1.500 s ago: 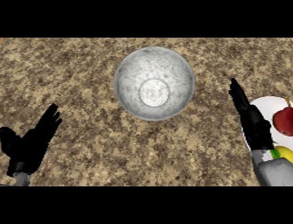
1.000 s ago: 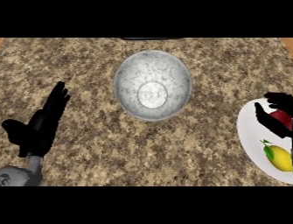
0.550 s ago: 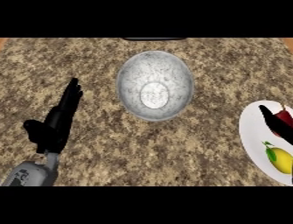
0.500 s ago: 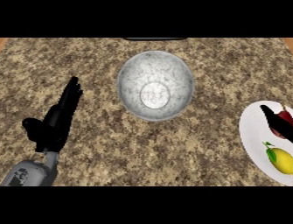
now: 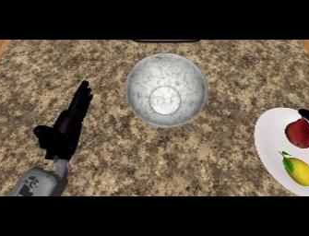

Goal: Pick the pear from the plate and place it in the bowl

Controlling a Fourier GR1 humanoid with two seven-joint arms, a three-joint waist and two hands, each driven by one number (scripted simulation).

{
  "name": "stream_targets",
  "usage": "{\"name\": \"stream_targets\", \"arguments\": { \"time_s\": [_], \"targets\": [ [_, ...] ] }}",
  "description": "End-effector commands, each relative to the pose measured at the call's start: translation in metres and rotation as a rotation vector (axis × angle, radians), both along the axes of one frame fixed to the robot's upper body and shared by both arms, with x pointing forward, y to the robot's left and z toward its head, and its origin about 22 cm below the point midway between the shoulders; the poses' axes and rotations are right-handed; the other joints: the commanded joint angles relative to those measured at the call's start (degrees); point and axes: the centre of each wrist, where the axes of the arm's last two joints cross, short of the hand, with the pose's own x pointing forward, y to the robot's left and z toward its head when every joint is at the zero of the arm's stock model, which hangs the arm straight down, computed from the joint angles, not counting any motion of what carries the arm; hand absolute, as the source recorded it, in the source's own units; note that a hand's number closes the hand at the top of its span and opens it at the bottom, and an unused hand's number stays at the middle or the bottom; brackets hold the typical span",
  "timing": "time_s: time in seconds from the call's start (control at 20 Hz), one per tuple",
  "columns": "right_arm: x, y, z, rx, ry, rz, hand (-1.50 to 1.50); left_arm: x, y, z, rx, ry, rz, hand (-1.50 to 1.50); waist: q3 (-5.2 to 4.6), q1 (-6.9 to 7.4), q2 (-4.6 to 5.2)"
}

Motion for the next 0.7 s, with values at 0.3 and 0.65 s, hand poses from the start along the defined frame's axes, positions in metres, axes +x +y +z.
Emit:
{"name": "stream_targets", "arguments": {
  "time_s": [0.3, 0.65],
  "targets": [
    [0.004, -0.001, 0.022, 0.187, 0.341, -0.008, -1.50, -0.005, 0.004, 0.003, 0.002, 0.002, 0.010, 0.00, 0.10, 0.33, 0.01],
    [0.001, -0.015, -0.016, 0.231, 0.441, 0.027, -1.50, 0.000, 0.018, 0.001, 0.010, -0.003, -0.003, 0.00, 0.14, 0.23, 0.07]
  ]
}}
